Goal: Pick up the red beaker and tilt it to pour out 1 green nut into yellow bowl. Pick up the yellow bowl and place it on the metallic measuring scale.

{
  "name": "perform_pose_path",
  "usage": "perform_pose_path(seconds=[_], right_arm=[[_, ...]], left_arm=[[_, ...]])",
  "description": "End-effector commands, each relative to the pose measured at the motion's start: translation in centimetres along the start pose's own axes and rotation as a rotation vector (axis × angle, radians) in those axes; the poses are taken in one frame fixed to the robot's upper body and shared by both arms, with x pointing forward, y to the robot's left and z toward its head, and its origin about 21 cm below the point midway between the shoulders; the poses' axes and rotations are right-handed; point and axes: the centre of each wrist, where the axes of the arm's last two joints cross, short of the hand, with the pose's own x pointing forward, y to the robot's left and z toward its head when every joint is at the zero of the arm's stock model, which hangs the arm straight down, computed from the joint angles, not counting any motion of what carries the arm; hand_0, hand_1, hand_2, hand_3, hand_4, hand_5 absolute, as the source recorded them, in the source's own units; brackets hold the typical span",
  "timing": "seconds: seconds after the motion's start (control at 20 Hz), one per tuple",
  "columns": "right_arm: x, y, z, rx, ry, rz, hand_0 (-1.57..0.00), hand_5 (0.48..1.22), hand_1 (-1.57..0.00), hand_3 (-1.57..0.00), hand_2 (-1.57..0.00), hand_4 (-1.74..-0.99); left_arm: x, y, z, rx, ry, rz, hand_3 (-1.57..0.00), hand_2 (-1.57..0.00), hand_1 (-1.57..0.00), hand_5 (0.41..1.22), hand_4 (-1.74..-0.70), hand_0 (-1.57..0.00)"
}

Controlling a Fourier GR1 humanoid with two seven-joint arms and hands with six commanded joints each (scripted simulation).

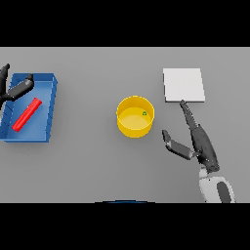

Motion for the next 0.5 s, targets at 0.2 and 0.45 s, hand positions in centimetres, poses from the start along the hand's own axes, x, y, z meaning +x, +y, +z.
perform_pose_path(seconds=[0.2, 0.45], right_arm=[[1.6, -1.0, -2.5, 0.200, -0.041, 0.226, 0.00, 0.691, 0.00, 0.00, 0.00, -1.268], [3.4, -1.2, -6.0, 0.396, -0.124, 0.564, 0.00, 0.668, 0.00, 0.00, 0.00, -1.276]], left_arm=[[-0.1, -0.9, -0.1, -0.010, 0.008, 0.008, -0.01, -0.01, -0.01, 0.709, -0.79, -0.01], [-0.2, -0.4, 0.0, -0.009, 0.008, -0.002, 0.00, 0.00, 0.00, 0.712, -0.79, 0.00]])
